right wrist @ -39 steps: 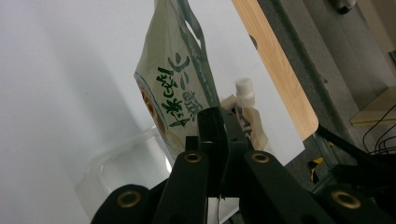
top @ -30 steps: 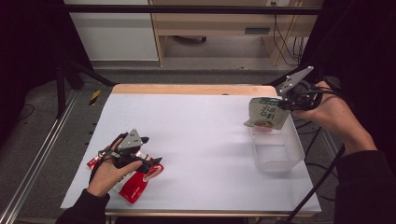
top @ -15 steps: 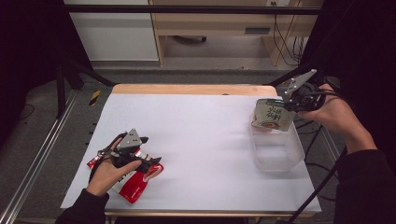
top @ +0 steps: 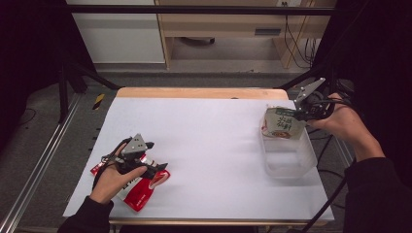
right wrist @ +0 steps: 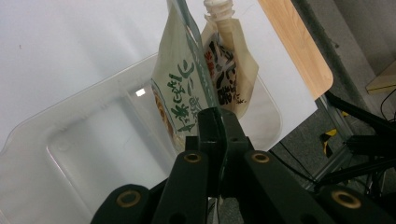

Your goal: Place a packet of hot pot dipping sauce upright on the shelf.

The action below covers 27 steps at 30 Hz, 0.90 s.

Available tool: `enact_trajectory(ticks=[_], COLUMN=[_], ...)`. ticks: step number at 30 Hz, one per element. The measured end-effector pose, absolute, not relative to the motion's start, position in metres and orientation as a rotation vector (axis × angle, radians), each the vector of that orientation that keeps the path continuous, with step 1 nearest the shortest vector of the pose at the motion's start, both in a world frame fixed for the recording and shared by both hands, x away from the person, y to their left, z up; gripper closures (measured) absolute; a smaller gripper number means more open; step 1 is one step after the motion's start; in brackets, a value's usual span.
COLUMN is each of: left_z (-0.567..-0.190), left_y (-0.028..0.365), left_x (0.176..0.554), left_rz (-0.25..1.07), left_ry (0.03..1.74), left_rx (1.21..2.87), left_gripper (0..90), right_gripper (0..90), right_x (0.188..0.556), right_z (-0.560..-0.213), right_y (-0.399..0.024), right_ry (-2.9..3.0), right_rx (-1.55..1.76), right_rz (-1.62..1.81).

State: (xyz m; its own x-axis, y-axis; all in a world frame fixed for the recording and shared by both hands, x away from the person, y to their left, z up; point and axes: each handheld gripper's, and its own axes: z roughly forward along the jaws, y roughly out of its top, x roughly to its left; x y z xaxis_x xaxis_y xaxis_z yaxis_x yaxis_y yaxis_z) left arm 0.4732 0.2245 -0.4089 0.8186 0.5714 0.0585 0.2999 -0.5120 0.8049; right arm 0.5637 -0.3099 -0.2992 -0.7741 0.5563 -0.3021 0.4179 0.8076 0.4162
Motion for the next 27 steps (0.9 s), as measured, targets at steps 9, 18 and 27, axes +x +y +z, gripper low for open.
enact_trajectory(ticks=[9, 18, 27], left_z=[-0.409, -0.41, -0.411], left_y=[0.224, 0.224, 0.223], left_x=[0.473, 0.473, 0.474], left_rz=[0.399, 0.398, 0.395], left_ry=[0.635, 0.635, 0.636], left_rx=[2.141, 2.145, 2.147], left_gripper=[9.6, 9.6, 9.6], right_gripper=[90.0, 90.0, 88.1], right_x=[0.567, 0.57, 0.572], right_z=[-0.311, -0.319, -0.325], right_y=[-0.31, -0.315, -0.32], right_ry=[2.597, 2.603, 2.59], right_rx=[0.77, 0.819, 0.854], right_rz=[0.483, 0.479, 0.506])
